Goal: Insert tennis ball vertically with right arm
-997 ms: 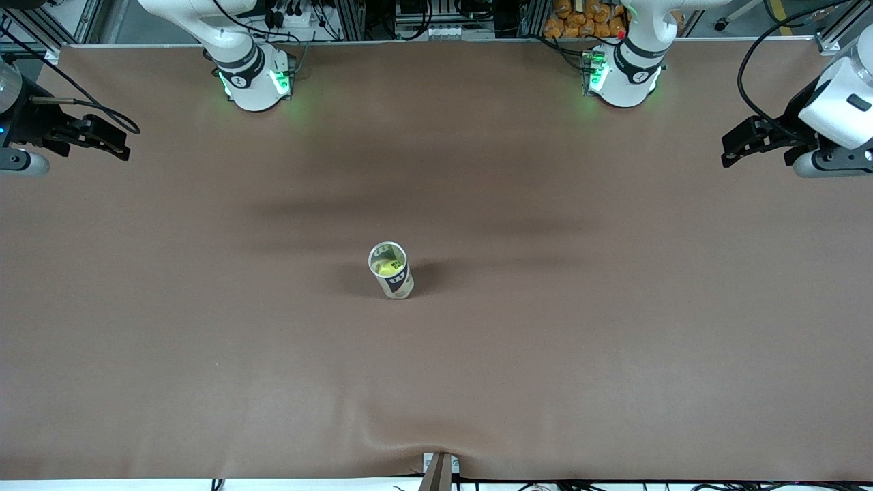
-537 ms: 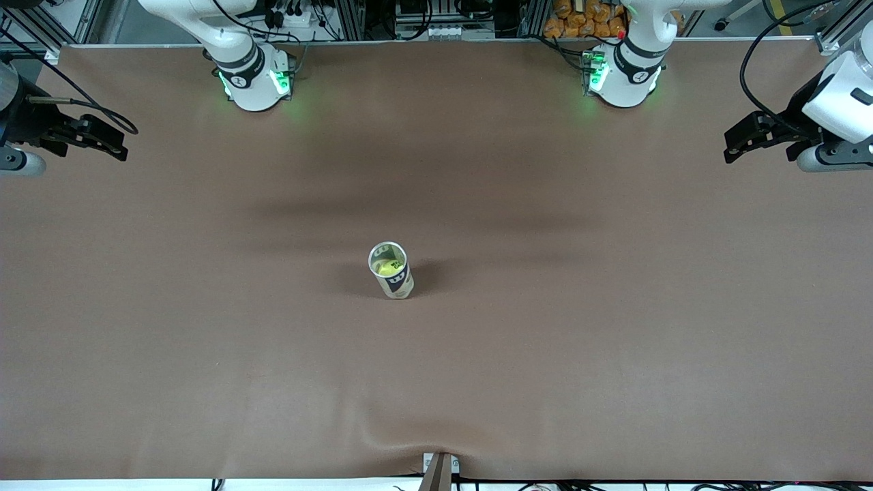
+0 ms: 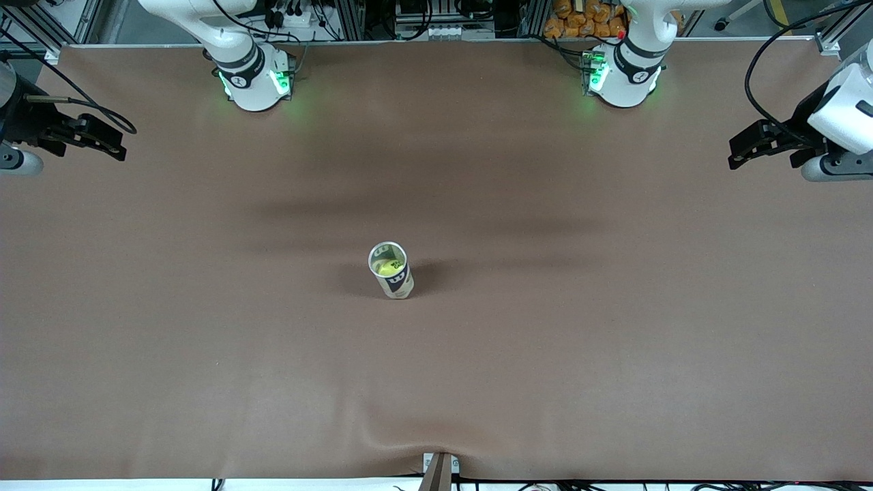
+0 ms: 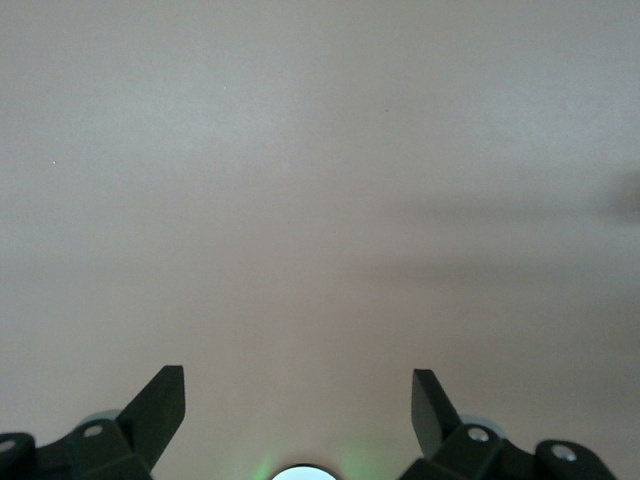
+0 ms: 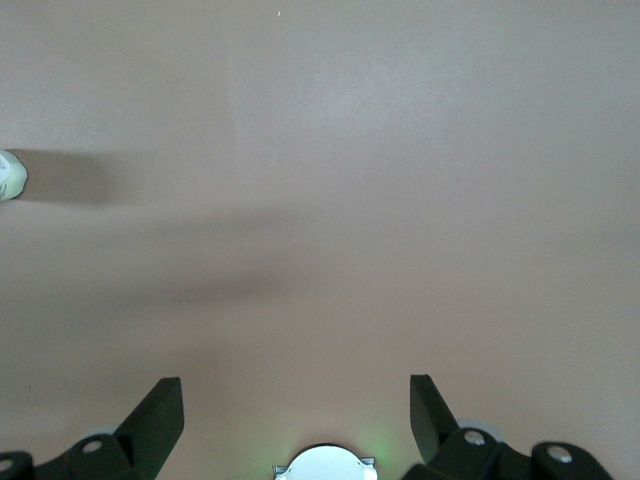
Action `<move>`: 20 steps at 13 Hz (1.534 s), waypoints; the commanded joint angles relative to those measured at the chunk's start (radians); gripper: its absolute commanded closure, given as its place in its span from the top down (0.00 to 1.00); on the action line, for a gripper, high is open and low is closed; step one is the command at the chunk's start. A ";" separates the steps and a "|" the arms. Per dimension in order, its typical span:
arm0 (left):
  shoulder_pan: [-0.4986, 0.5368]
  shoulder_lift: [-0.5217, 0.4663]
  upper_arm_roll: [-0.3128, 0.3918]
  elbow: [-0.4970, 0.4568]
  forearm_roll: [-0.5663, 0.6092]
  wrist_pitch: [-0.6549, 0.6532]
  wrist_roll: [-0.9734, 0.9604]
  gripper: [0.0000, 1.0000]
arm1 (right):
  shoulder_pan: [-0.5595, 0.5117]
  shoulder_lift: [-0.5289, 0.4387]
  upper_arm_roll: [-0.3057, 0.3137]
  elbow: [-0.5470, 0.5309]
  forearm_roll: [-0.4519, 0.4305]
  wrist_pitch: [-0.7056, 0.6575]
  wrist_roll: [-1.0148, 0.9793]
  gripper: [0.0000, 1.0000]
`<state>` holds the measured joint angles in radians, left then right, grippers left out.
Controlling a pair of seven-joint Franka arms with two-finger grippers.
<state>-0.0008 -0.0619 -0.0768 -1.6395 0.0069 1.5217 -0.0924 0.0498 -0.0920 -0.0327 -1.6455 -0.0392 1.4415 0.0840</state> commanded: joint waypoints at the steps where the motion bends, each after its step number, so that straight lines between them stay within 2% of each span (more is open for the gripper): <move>1: 0.002 0.011 0.003 0.026 -0.009 -0.006 0.014 1.00 | -0.008 0.015 0.004 0.030 -0.004 -0.015 0.003 1.00; 20: 0.013 0.011 -0.001 0.030 -0.019 -0.006 0.007 1.00 | -0.011 0.018 0.004 0.032 -0.004 -0.012 0.003 1.00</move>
<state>0.0135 -0.0594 -0.0750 -1.6296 0.0069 1.5217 -0.0925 0.0480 -0.0901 -0.0336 -1.6433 -0.0392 1.4410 0.0840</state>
